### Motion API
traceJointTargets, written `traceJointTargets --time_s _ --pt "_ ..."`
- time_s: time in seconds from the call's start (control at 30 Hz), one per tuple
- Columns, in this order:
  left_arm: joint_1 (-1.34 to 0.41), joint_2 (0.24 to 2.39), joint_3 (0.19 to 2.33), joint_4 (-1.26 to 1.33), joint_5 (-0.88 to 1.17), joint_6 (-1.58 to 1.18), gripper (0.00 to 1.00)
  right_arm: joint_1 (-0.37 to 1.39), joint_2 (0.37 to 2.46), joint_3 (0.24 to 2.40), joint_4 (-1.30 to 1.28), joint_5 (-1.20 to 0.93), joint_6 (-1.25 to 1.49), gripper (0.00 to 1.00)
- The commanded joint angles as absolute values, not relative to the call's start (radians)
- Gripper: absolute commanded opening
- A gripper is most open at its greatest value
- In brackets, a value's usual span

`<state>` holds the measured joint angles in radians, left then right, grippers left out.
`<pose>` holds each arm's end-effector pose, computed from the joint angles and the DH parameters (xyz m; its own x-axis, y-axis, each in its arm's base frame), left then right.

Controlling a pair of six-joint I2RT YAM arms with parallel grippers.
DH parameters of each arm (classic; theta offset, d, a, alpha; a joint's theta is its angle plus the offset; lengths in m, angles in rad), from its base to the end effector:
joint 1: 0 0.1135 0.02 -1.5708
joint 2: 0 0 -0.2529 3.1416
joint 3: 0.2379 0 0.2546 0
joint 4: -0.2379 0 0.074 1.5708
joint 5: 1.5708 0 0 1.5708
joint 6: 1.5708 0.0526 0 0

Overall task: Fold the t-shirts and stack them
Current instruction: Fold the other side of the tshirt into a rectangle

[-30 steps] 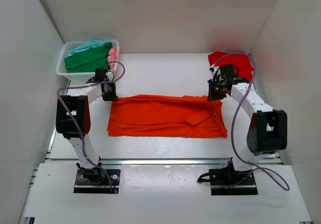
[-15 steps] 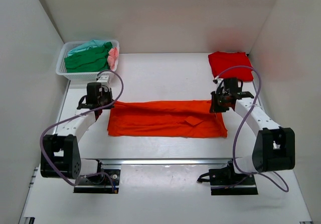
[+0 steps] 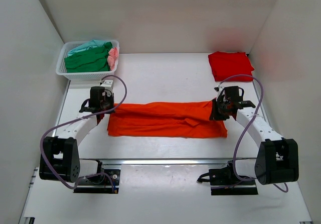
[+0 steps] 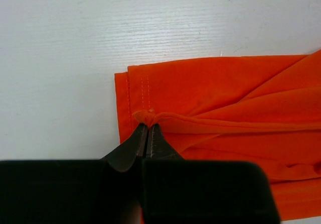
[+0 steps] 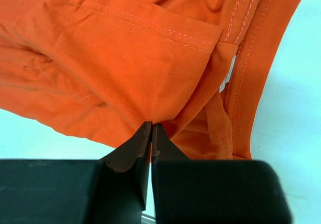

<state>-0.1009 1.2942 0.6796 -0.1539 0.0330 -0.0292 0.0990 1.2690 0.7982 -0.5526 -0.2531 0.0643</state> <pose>0.2771 -0.0298 0.1752 -0.6949 0.0410 -0.7180 0.1040 0.9936 -0.0439 0.2550 0.0386 0.1895 -0.8624 -0.0231 -0.5057 -0.1703 0.9540 0.2468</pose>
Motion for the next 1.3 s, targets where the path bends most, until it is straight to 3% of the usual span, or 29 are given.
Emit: traceJointTargets --time_s 0.0,0.23,0.37,0.43,0.5,0.63,0.67,0.73,0.8,0.87,0.97,1.1,1.27 --pt "-0.118 1.259 0.680 -0.178 0.002 0.000 0.07 0.106 1.235 0.781 -0.528 -0.265 0.078 0.00" --pt "-0.121 1.292 0.693 -0.227 -0.057 0.000 0.16 0.117 1.210 0.753 -0.555 -0.262 0.106 0.00" --pt "-0.126 1.316 0.710 -0.251 -0.071 -0.006 0.29 0.139 1.184 0.732 -0.566 -0.252 0.129 0.00" --pt "-0.123 1.328 0.730 -0.268 -0.077 -0.009 0.54 0.156 1.183 0.724 -0.592 -0.233 0.141 0.00" --pt "-0.121 1.341 0.759 -0.304 -0.104 -0.021 0.99 0.144 1.187 0.733 -0.635 -0.236 0.152 0.00" --pt "-0.113 1.309 0.811 -0.315 -0.104 -0.009 0.99 0.138 1.187 0.796 -0.729 -0.183 0.172 0.00" --pt "-0.115 1.295 0.819 -0.314 -0.092 0.000 0.99 0.146 1.181 0.807 -0.751 -0.155 0.179 0.05" --pt "-0.133 1.273 0.839 -0.287 -0.060 0.000 0.99 0.150 1.167 0.847 -0.758 -0.138 0.183 0.25" --pt "-0.158 1.276 0.856 -0.272 -0.038 0.026 0.96 0.146 1.173 0.862 -0.744 -0.144 0.181 0.34" --pt "-0.187 1.296 0.873 -0.267 -0.026 0.026 0.94 0.150 1.198 0.874 -0.729 -0.143 0.189 0.50" --pt "-0.239 1.364 0.881 -0.256 -0.031 0.031 0.88 0.173 1.242 0.884 -0.701 -0.132 0.210 0.51" --pt "-0.294 1.466 0.871 -0.268 -0.003 0.005 0.75 0.201 1.308 0.844 -0.625 -0.123 0.259 0.44" --pt "-0.340 1.607 0.932 -0.355 0.056 -0.147 0.73 0.178 1.497 0.866 -0.540 -0.140 0.287 0.45"
